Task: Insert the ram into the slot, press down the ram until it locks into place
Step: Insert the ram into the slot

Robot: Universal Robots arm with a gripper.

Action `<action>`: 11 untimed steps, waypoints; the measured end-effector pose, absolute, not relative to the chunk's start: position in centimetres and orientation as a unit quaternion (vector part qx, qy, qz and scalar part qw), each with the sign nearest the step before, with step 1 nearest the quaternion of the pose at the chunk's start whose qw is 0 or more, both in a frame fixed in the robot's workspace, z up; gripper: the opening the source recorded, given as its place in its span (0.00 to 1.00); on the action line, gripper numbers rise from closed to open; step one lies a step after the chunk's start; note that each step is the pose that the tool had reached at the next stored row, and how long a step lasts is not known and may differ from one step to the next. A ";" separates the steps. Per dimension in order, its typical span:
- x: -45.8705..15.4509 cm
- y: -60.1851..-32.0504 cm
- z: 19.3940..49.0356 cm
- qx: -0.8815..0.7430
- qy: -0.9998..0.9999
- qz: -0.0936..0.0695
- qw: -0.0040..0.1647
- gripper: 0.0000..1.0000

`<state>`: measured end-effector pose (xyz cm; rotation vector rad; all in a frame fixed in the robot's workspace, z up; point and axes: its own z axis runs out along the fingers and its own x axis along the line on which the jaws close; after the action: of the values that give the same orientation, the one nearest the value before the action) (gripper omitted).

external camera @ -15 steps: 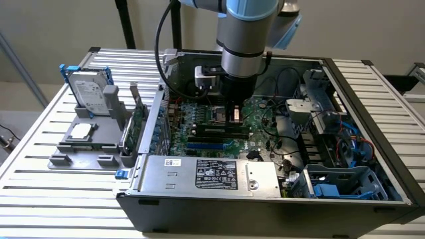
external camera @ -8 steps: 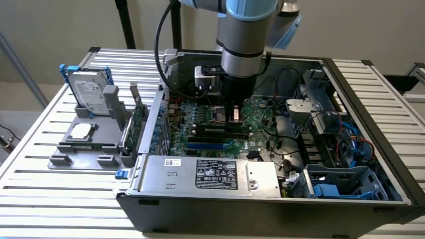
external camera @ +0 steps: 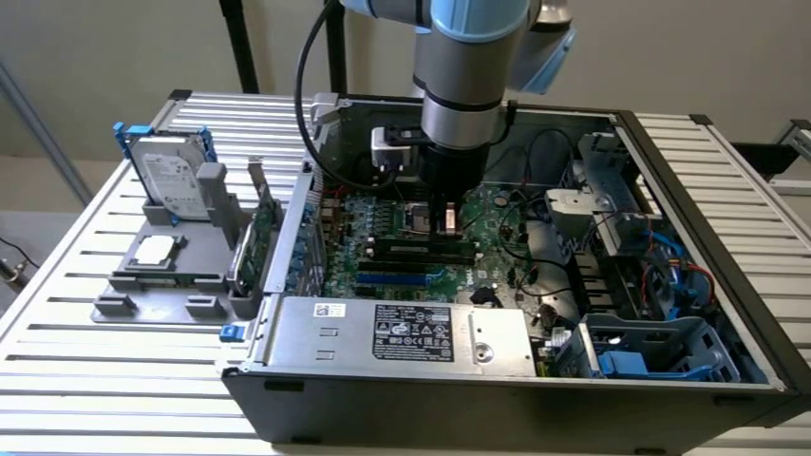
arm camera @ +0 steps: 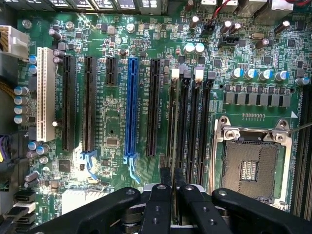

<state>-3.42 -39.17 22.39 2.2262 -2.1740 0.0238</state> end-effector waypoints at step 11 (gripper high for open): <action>-3.9 -39.2 24.3 0.715 -0.699 0.008 0.015 0.22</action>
<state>-3.94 -39.17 24.30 2.2261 -2.1744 0.0241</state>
